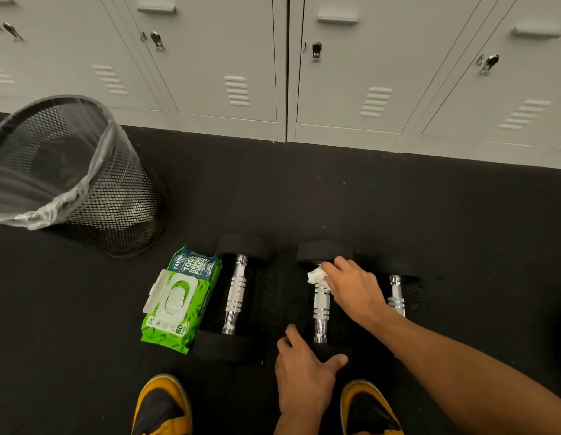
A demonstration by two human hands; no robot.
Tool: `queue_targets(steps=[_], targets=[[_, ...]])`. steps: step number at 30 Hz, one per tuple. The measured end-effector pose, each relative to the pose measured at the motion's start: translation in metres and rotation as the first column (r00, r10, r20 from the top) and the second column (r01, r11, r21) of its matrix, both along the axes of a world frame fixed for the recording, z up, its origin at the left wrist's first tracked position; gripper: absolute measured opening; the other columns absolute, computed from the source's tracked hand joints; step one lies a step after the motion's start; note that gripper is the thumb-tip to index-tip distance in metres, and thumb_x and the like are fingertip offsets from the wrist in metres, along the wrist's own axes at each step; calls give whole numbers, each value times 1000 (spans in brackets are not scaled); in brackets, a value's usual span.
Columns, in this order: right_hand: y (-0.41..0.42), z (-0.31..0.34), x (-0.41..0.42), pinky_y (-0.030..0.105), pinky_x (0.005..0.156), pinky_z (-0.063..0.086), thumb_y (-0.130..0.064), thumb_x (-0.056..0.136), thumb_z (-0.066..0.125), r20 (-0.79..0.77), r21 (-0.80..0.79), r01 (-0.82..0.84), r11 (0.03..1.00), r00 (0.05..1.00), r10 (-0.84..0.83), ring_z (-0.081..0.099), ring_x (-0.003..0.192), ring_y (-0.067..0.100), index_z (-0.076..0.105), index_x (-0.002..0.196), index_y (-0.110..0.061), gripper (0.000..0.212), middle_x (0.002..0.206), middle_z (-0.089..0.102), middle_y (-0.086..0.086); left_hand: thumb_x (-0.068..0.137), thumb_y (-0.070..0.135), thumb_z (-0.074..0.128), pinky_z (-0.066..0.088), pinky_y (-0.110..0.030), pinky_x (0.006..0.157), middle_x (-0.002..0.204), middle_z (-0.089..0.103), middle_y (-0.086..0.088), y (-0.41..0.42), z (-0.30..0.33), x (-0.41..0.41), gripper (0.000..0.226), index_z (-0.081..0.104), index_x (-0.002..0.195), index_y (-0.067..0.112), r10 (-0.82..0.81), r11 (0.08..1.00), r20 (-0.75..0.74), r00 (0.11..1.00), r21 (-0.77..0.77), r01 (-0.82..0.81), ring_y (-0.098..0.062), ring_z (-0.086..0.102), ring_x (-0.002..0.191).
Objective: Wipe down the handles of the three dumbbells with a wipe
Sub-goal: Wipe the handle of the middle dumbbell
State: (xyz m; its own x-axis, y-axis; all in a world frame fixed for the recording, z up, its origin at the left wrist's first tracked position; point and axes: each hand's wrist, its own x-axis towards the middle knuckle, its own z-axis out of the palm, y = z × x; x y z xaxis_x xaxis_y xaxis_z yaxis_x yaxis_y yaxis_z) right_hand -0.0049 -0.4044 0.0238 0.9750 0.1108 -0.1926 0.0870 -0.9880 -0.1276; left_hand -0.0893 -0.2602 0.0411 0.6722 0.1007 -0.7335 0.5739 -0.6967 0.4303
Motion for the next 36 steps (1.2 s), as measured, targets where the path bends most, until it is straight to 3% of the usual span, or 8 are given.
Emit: queue_targets(steps=[3,11,14,16,18,28,36], targets=[[3,-1,2,15,44,21,-26,50,97,-26,-54,-11,998,1000,9,61,60,9,70,98,-24,55,81,62,-5,64,57,82,35,-46,113,153,27,-8,0,0,0,115,11,149,25,18,1000,-14,1000,-3,-18,-29,35,138],[2,3,7,16,43,22,-25,48,98,15,-79,-75,994,997,77,62,53,9,73,99,-22,56,76,65,-5,63,57,83,35,-46,113,152,28,-7,2,-2,2,114,12,148,26,23,1000,-25,999,-13,-23,-29,36,138],[3,5,10,21,47,31,-27,67,89,-38,-102,-92,991,995,89,66,68,12,68,114,-22,52,90,68,-2,63,57,82,35,-46,113,152,28,-6,2,-3,3,113,12,147,27,23,1000,-29,999,-18,-24,-28,36,137],[3,2,13,26,60,39,-25,91,66,-44,-79,-87,993,996,84,66,90,18,52,134,-22,46,111,64,2,63,58,82,34,-45,113,151,28,-6,2,-4,3,113,12,147,27,23,1000,-32,999,-19,-24,-28,36,137],[7,2,14,29,66,39,-25,99,53,-43,-51,-78,996,996,76,65,98,21,44,140,-22,43,119,61,5,63,57,82,34,-45,113,151,28,-5,3,-5,4,113,12,147,27,20,1000,-36,999,-20,-20,-26,36,137],[19,15,21,34,64,38,-26,100,48,-204,-107,-66,992,978,43,66,95,29,47,132,-19,33,111,65,10,64,54,83,30,-47,115,151,29,-6,3,-3,7,112,13,146,26,22,1000,-52,998,-18,-23,-26,36,137],[23,8,22,33,60,38,-28,102,46,-244,-124,-29,992,970,-3,68,90,29,48,134,-21,33,105,67,10,65,54,82,26,-49,117,152,30,-7,6,-4,8,112,12,147,25,12,1000,-54,998,-16,-13,-27,33,140]])
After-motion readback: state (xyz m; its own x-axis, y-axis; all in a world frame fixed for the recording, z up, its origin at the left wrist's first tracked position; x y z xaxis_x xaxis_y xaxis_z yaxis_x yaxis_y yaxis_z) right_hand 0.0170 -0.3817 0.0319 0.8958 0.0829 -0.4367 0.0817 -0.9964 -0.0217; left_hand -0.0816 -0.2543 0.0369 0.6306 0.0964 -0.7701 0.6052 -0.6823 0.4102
